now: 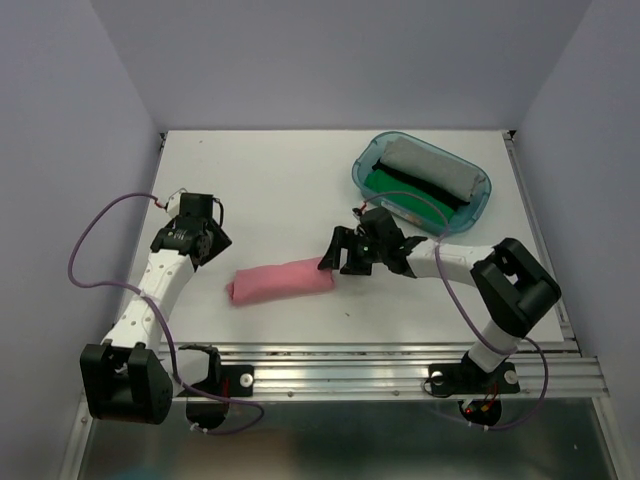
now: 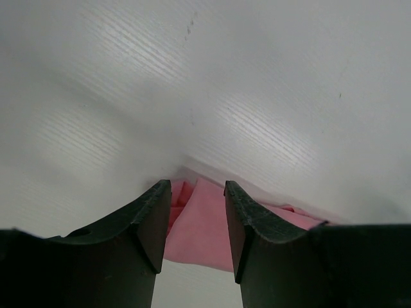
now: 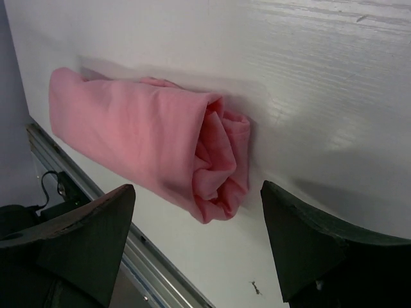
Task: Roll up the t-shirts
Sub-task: Pick up the T-shirt from the center of the board.
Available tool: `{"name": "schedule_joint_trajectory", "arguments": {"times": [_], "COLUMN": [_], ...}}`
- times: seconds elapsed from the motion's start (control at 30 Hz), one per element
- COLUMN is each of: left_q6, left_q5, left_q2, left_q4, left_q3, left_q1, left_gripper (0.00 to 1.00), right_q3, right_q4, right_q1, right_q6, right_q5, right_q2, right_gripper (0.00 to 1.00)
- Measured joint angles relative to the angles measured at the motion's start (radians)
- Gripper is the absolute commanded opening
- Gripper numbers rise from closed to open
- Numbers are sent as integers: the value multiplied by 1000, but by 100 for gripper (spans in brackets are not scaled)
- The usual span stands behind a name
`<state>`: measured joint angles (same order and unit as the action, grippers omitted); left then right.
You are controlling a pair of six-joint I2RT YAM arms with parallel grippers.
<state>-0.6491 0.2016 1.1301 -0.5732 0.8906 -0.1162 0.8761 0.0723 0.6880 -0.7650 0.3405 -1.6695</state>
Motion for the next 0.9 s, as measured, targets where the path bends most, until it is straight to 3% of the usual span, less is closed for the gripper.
{"name": "schedule_joint_trajectory", "arguments": {"times": [0.2,0.37,0.47,0.6,0.7,0.77,0.83,0.9], "left_q6": [0,0,0,0,0,1,5,10], "left_q5": [-6,-3,1,2,2,1,-2,-11], "left_q2": [0,0,0,0,0,0,0,0], "left_q4": [0,-2,-3,-3,-3,-3,-2,1], "left_q3": [0,0,0,0,0,0,0,0], "left_q1": [0,0,0,0,0,0,0,1], "left_gripper": [49,49,49,49,49,48,49,49], "right_q3": [-30,-31,-30,-27,-27,-27,-27,-27], "right_q4": [72,125,140,144,142,143,144,143], "right_q1": [3,15,26,27,27,27,27,27], "right_q6": [-77,-113,-124,-132,-136,-141,-144,-146], "right_q5": [16,53,64,78,79,79,76,68], "right_q2": [-47,-88,-104,-124,-126,-126,-126,-125], "right_gripper": [83,75,63,37,24,10,1,1]}}
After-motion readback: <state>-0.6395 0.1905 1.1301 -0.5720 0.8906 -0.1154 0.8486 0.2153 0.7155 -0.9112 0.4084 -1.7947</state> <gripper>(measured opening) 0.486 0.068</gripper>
